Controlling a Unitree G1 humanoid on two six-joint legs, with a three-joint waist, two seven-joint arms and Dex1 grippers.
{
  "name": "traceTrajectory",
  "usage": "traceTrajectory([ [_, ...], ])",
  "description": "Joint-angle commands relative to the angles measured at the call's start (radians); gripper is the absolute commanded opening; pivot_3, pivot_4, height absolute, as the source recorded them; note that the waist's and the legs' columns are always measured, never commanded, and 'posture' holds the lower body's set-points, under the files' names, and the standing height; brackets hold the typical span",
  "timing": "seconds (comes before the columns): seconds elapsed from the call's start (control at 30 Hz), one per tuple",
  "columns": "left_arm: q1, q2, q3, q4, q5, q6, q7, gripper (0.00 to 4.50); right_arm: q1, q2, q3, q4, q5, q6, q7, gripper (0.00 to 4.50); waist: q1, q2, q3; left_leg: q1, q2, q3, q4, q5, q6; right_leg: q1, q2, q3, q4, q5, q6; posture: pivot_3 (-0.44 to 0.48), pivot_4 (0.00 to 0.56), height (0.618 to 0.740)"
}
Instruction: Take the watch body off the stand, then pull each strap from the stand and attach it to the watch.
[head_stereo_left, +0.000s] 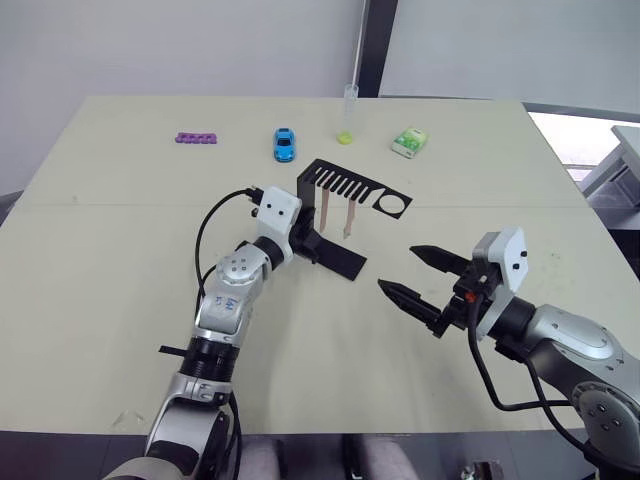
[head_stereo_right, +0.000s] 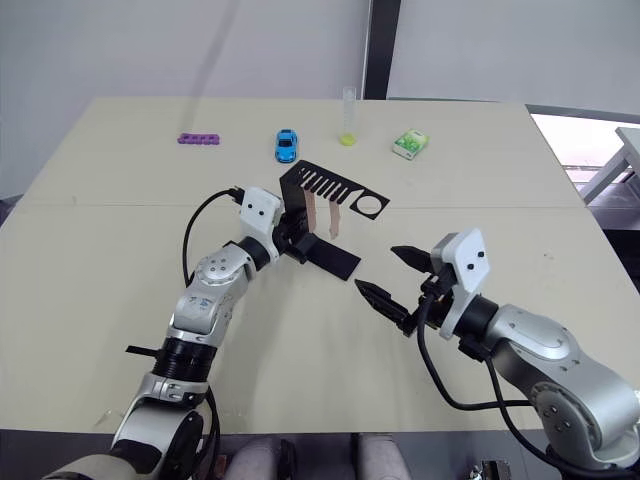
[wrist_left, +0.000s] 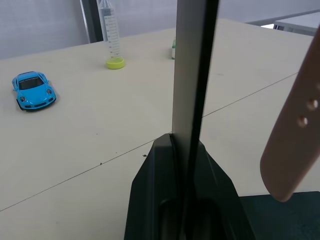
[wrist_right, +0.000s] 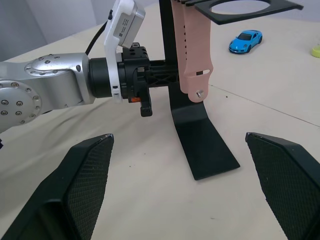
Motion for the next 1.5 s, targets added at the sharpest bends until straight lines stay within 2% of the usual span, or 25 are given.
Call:
traceTrajectory([
  [0.03, -0.022, -0.027, 0.005, -0.056, 0.018, -0.018, 0.053, 0.08, -0.044, 0.034, 0.020, -0.029, -0.039, -0.005, -0.082, 4.50, 0.000, 0.000, 0.000, 0.000, 0.000, 0.000, 0.000, 0.000, 0.000, 0.000, 0.000, 0.000, 0.000, 0.000, 0.000, 0.000, 0.150, 0.740],
  [0.33, -0.045, -0.070, -0.012, -0.046, 0.071, 0.016, 0.146, 0.08, -0.166, 0.156, 0.103, 0.016, -0.151, 0.042, -0.253, 4.50, -0.002, 0.000, 0.000, 0.000, 0.000, 0.001, 0.000, 0.000, 0.000, -0.001, 0.000, 0.000, 0.001, 0.000, 0.000, 0.000, 0.150, 0.740],
  [0.57, -0.042, -0.087, -0.027, -0.061, 0.097, 0.032, 0.166, 0.08, -0.246, 0.282, 0.167, 0.061, -0.252, 0.089, -0.376, 4.50, -0.002, 0.000, 0.000, 0.000, 0.000, 0.001, 0.000, 0.000, 0.000, -0.002, -0.001, -0.001, 0.002, 0.000, 0.000, 0.000, 0.150, 0.740],
  [1.03, -0.030, -0.097, -0.034, -0.079, 0.105, 0.064, 0.174, 0.08, -0.363, 0.444, 0.255, 0.217, -0.456, 0.077, -0.446, 4.50, -0.006, 0.000, 0.000, -0.001, 0.000, 0.001, 0.000, 0.000, 0.000, -0.003, -0.001, -0.003, 0.002, 0.000, 0.000, 0.000, 0.150, 0.740],
  [1.13, -0.031, -0.097, -0.035, -0.081, 0.106, 0.067, 0.176, 0.00, -0.380, 0.466, 0.263, 0.256, -0.490, 0.069, -0.442, 3.63, -0.008, 0.000, 0.000, -0.001, 0.000, 0.001, -0.001, 0.000, 0.000, -0.003, -0.001, -0.002, 0.002, 0.000, 0.000, 0.000, 0.150, 0.740],
  [1.37, -0.028, -0.094, -0.031, -0.080, 0.108, 0.071, 0.176, 0.00, -0.400, 0.455, 0.304, 0.251, -0.552, 0.042, -0.397, 0.09, -0.012, 0.000, 0.000, -0.001, 0.000, 0.001, -0.001, 0.000, 0.000, -0.003, -0.002, -0.003, 0.003, 0.000, 0.000, 0.000, 0.150, 0.740],
  [1.5, -0.025, -0.094, -0.028, -0.080, 0.108, 0.071, 0.177, 0.00, -0.395, 0.444, 0.323, 0.222, -0.579, 0.020, -0.375, 0.04, -0.015, 0.000, 0.000, -0.001, 0.000, 0.001, -0.001, 0.000, 0.000, -0.003, -0.002, -0.003, 0.003, 0.000, 0.000, 0.000, 0.150, 0.740],
])
